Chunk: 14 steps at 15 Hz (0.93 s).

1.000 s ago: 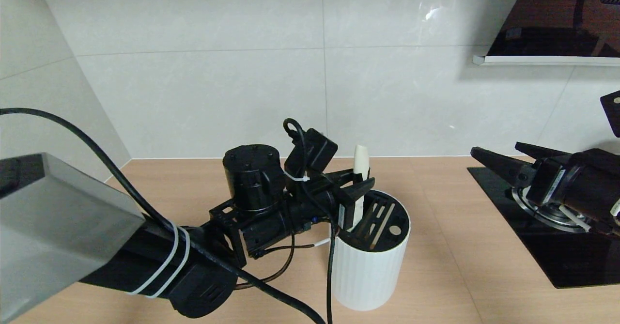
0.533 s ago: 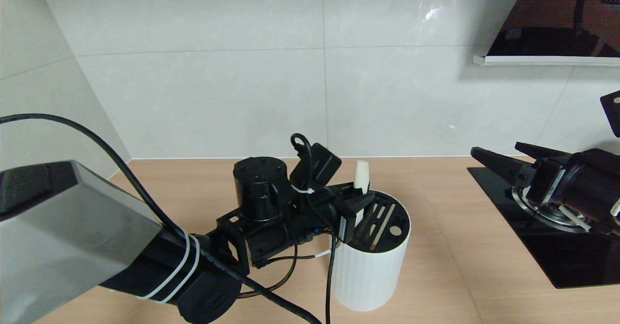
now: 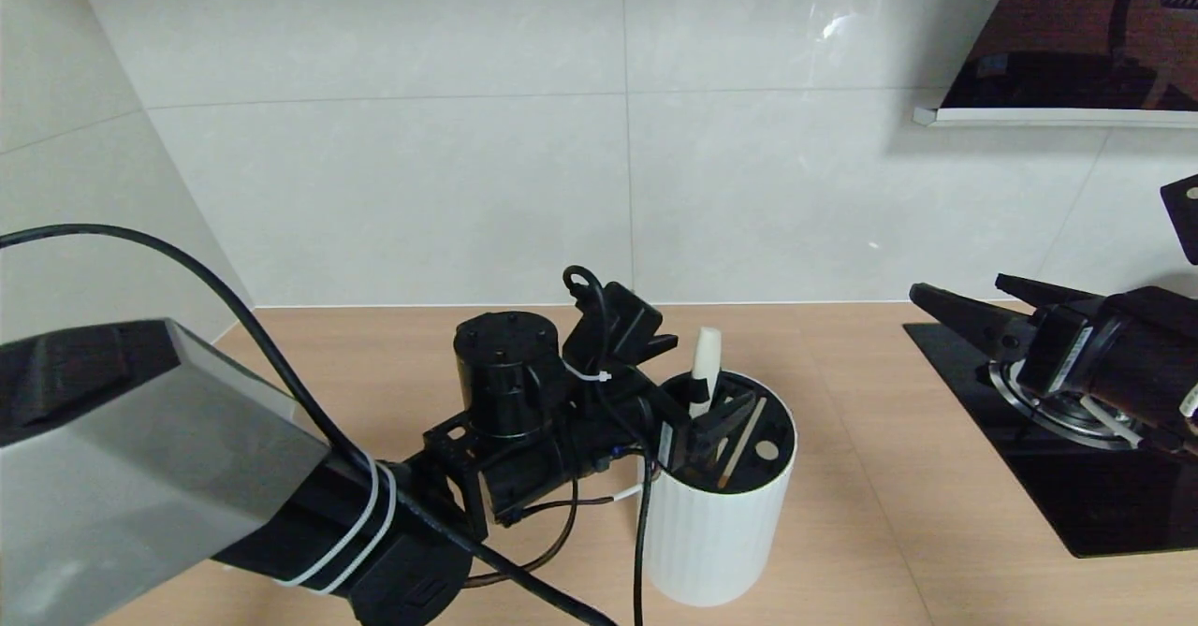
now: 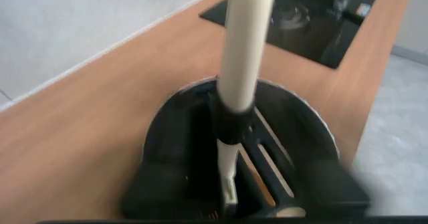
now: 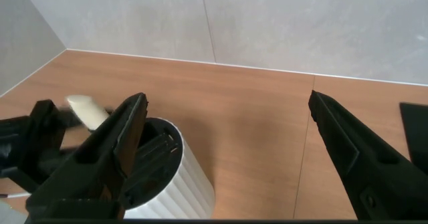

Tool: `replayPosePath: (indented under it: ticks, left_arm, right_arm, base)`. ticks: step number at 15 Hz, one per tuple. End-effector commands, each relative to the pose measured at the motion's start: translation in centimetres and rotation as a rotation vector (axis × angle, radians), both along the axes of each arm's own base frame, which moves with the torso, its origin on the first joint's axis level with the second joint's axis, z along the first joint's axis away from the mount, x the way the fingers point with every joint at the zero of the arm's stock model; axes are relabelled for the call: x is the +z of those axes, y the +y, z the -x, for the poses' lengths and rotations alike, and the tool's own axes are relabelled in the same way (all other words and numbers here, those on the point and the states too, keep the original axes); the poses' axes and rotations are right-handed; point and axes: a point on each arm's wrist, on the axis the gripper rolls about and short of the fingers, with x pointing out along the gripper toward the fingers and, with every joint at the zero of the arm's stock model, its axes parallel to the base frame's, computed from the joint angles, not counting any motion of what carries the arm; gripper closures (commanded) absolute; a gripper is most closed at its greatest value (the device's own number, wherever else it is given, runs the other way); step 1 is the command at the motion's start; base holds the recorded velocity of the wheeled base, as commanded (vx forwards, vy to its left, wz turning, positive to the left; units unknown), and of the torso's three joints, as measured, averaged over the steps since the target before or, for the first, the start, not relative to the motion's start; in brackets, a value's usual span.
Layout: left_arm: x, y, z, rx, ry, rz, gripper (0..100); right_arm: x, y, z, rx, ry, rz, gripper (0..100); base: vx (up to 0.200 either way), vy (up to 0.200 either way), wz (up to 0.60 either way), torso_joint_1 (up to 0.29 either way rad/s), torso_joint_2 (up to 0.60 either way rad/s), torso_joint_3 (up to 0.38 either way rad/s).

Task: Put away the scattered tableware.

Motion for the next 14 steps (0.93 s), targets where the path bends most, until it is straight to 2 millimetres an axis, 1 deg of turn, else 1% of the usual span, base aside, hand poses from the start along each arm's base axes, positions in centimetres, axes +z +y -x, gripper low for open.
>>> replayPosePath:
  ticks: [1,2,4,5,6,7,8,9,11,12,13,14]
  left_arm:
    - [0.6,0.0,0.3,0.013,-0.014,0.011,0]
    - [1.6,0.4,0.7,0.036,-0.033,0.027,0]
    - [4.1,2.0,2.3,0.079,-0.085,0.08,0]
    - [5.5,3.6,4.0,0.15,-0.112,0.109,0]
    - [6.6,6.0,6.3,0.251,-0.142,0.14,0]
    - [7.2,8.1,8.2,0.305,-0.166,0.168,0]
    - [7.4,10.8,10.1,0.346,-0.183,0.179,0]
    - [7.3,13.4,11.7,0.4,-0.2,0.18,0]
    - [6.7,18.0,14.6,0.547,-0.238,0.185,0]
    - [6.1,19.5,16.0,0.605,-0.249,0.183,0]
    - [5.7,20.5,17.1,0.645,-0.256,0.179,0]
    - [4.9,22.1,19.6,0.713,-0.262,0.174,0]
  right_arm:
    - [0.1,-0.1,0.4,-0.001,-0.006,-0.002,0]
    - [0.1,-0.4,0.9,-0.001,-0.012,-0.003,0]
    - [-0.1,-0.9,2.2,-0.005,-0.022,-0.009,0]
    - [-0.8,-1.4,3.3,-0.015,-0.014,-0.004,0]
    - [-1.6,-2.5,5.0,-0.061,-0.024,0.01,0]
    - [-2.1,-3.7,6.2,-0.129,-0.04,0.027,0]
    - [-2.6,-4.9,7.5,-0.19,-0.065,0.044,0]
    - [-2.8,-5.5,8.9,-0.22,-0.098,0.04,0]
    - [-3.2,-6.2,11.6,-0.25,-0.143,0.03,0]
    - [-3.5,-6.6,12.9,-0.272,-0.138,0.03,0]
    - [-3.7,-6.8,13.9,-0.294,-0.132,0.031,0]
    - [-4.3,-7.3,16.1,-0.333,-0.119,0.033,0]
  base:
    - [0.0,0.0,0.0,0.0,0.0,0.0]
    - [0.0,0.0,0.0,0.0,0.0,0.0]
    - [0.0,0.0,0.0,0.0,0.0,0.0]
    - [0.0,0.0,0.0,0.0,0.0,0.0]
    - [0.0,0.0,0.0,0.0,0.0,0.0]
    - [0.0,0.0,0.0,0.0,0.0,0.0]
    - [0.0,0.0,0.0,0.0,0.0,0.0]
    - [0.0,0.0,0.0,0.0,0.0,0.0]
    - [0.0,0.0,0.0,0.0,0.0,0.0]
    - [0.0,0.0,0.0,0.0,0.0,0.0]
    - [0.0,0.0,0.0,0.0,0.0,0.0]
    - [0.0,0.0,0.0,0.0,0.0,0.0]
